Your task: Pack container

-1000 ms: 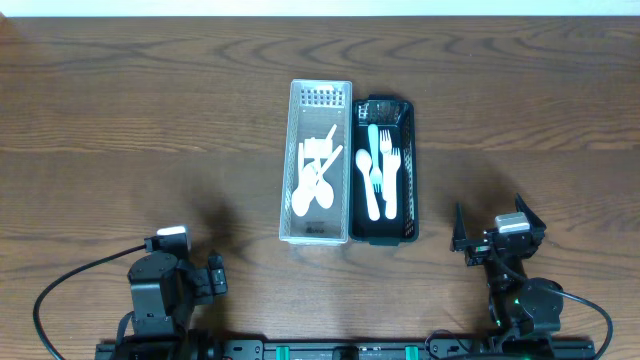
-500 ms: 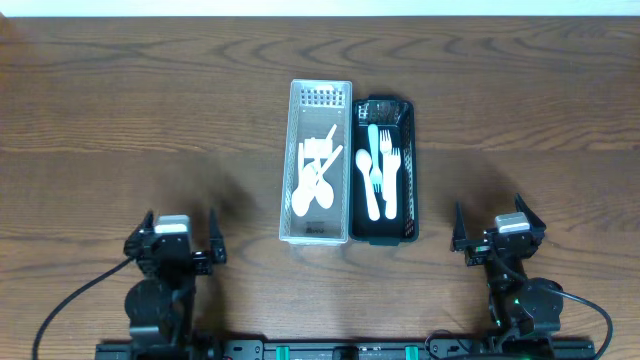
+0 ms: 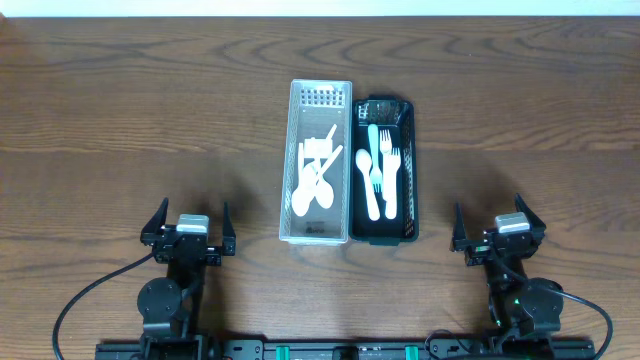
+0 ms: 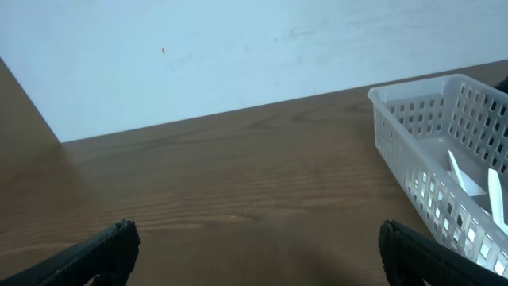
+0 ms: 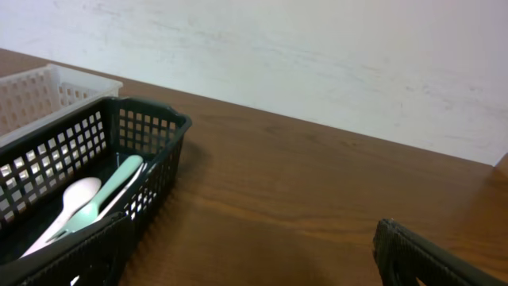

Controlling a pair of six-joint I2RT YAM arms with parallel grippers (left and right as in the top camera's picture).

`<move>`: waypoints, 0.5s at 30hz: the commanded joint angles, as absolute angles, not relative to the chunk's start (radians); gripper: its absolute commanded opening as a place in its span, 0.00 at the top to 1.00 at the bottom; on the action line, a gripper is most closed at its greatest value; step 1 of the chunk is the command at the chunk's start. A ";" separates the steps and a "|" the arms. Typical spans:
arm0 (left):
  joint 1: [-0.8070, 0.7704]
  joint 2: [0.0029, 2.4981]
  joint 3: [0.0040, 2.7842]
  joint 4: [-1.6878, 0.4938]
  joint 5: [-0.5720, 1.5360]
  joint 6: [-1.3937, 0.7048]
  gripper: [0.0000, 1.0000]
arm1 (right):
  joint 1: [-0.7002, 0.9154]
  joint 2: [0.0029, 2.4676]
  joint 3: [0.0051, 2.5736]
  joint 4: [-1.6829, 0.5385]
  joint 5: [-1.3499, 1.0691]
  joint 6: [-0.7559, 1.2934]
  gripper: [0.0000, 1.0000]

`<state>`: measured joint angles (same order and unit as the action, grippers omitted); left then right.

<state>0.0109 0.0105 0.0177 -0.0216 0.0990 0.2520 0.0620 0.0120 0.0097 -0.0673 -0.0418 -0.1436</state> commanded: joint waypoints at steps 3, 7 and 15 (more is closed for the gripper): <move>-0.002 0.002 0.004 -0.061 0.140 0.246 0.02 | 0.053 0.006 0.006 -0.068 -0.050 -0.159 0.01; -0.017 0.002 0.004 -0.060 0.139 0.204 0.02 | 0.053 0.006 0.006 -0.068 -0.050 -0.158 0.01; -0.019 0.007 0.004 -0.059 0.139 0.205 0.02 | 0.053 0.006 0.006 -0.068 -0.050 -0.159 0.01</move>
